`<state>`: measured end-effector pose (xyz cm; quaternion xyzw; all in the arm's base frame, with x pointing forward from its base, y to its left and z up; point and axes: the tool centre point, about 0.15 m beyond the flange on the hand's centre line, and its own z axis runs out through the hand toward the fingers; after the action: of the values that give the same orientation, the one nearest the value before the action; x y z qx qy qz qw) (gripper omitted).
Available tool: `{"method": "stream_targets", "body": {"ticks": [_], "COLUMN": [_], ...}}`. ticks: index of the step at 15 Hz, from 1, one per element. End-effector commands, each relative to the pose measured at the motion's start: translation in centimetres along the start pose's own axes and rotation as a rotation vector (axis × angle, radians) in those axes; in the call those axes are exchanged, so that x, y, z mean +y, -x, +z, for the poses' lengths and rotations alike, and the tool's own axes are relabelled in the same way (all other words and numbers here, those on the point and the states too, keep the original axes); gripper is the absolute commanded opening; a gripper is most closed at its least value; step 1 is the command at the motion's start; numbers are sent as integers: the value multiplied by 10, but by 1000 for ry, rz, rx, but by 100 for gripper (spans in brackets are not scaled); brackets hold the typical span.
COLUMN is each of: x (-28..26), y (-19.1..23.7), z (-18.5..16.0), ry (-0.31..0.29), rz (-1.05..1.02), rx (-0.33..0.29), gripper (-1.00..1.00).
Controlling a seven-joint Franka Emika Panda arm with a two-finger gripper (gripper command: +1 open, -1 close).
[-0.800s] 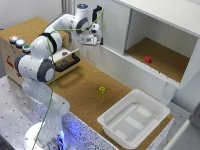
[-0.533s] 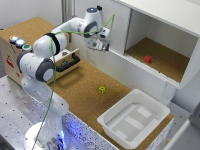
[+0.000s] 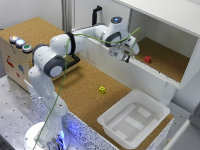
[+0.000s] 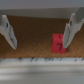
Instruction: Pick up the pink block
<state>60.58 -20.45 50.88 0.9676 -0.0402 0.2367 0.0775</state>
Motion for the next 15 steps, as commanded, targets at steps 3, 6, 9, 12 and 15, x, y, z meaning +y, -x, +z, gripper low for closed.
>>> {"method": "stream_targets", "body": {"ticks": [3,6,9,12,15], "x": [41,39,40,37,40], "y": [-63,-55,-56,-54,-63], "z": [38,41,59,76,77], "ry": [-76,-55,-53,-64,-82], "rz": [96,112,118,133,138], "rx": [-108,-62,-102,-133,-92], "gripper": [100,100,100,100,-100]}}
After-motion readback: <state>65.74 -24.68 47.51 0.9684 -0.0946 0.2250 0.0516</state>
